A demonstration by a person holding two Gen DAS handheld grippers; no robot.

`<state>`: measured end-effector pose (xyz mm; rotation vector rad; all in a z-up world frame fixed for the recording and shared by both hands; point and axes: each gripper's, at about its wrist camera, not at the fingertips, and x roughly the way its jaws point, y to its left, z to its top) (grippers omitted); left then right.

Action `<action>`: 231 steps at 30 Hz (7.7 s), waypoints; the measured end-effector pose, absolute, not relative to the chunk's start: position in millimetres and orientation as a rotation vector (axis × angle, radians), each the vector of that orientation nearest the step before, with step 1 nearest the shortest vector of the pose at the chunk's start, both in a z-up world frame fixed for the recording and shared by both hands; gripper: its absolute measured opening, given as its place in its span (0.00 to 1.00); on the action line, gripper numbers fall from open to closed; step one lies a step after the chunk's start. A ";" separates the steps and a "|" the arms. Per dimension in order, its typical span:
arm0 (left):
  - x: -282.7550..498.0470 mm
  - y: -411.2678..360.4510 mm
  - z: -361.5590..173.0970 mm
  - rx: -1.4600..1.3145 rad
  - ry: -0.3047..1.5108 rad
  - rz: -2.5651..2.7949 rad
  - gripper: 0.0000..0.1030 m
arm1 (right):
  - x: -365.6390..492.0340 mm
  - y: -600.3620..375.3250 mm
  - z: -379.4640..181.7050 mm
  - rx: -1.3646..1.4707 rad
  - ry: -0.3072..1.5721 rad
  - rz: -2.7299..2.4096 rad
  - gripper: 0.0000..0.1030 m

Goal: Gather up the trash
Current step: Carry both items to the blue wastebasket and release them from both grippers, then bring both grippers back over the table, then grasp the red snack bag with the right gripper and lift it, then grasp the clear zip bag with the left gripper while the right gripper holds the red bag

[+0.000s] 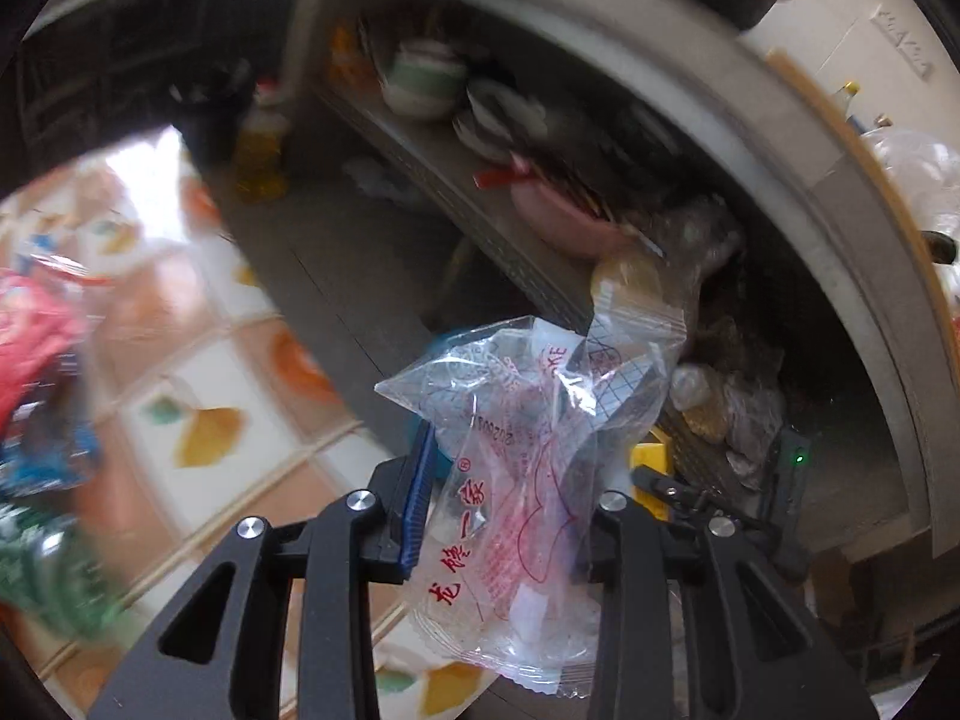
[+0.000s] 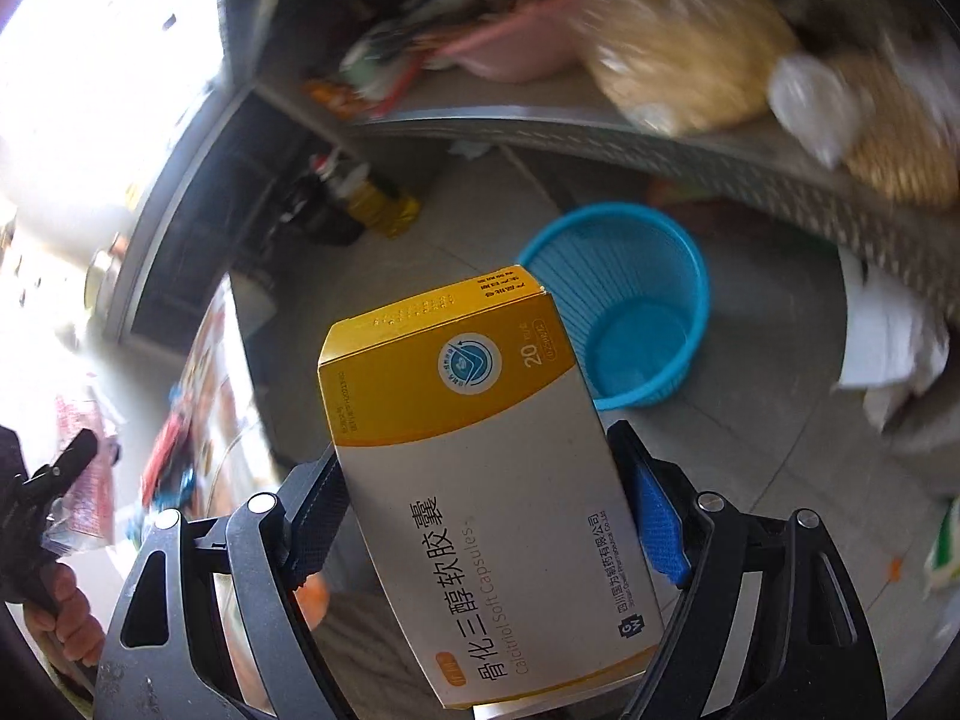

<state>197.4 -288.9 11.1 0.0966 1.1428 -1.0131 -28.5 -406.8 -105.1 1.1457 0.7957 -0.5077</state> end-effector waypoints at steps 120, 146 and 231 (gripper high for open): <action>149.3 122.2 22.0 -0.205 0.631 -0.345 0.95 | 200.4 -143.9 72.1 0.338 0.694 0.194 0.92; 208.3 65.0 49.1 -0.187 0.592 -0.525 0.91 | 388.2 -224.0 -1.1 0.885 0.989 0.421 0.73; 450.9 -95.0 -6.0 0.227 1.358 -0.543 0.70 | 76.2 -312.0 -65.7 1.311 0.834 0.616 0.00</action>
